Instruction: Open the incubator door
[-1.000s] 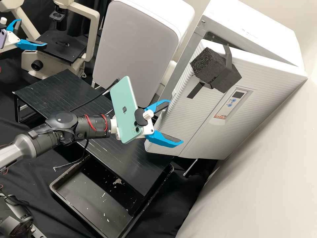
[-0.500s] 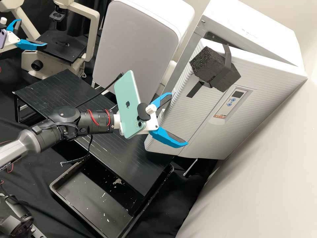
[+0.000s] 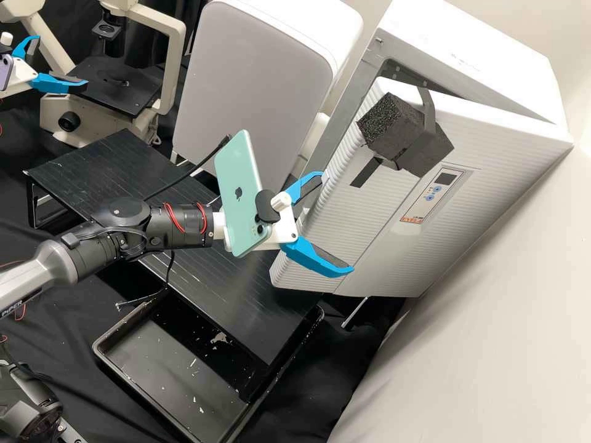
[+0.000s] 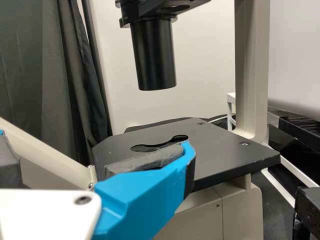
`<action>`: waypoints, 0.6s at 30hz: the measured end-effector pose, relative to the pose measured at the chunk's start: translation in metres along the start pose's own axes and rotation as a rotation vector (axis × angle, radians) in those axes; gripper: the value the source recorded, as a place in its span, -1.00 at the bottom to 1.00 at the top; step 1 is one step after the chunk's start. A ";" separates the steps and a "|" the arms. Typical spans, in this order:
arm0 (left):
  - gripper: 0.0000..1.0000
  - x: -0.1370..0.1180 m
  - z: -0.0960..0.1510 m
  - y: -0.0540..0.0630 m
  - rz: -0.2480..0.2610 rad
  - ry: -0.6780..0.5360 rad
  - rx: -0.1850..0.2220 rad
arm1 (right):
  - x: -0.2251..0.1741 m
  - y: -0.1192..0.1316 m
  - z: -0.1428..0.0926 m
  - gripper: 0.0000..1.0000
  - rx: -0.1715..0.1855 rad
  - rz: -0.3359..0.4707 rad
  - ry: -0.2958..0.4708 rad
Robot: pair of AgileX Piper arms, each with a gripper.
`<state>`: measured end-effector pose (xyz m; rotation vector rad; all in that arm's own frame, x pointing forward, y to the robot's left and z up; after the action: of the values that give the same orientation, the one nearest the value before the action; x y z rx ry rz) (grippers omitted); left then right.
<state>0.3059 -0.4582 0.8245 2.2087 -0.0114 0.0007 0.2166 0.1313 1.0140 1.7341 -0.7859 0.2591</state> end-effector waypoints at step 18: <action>1.00 0.000 0.000 0.000 0.000 0.000 0.000 | -0.001 -0.018 -0.021 1.00 -0.017 -0.071 0.057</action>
<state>0.3059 -0.4582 0.8245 2.2087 -0.0114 0.0007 0.2315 0.1527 1.0065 1.7278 -0.6819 0.2516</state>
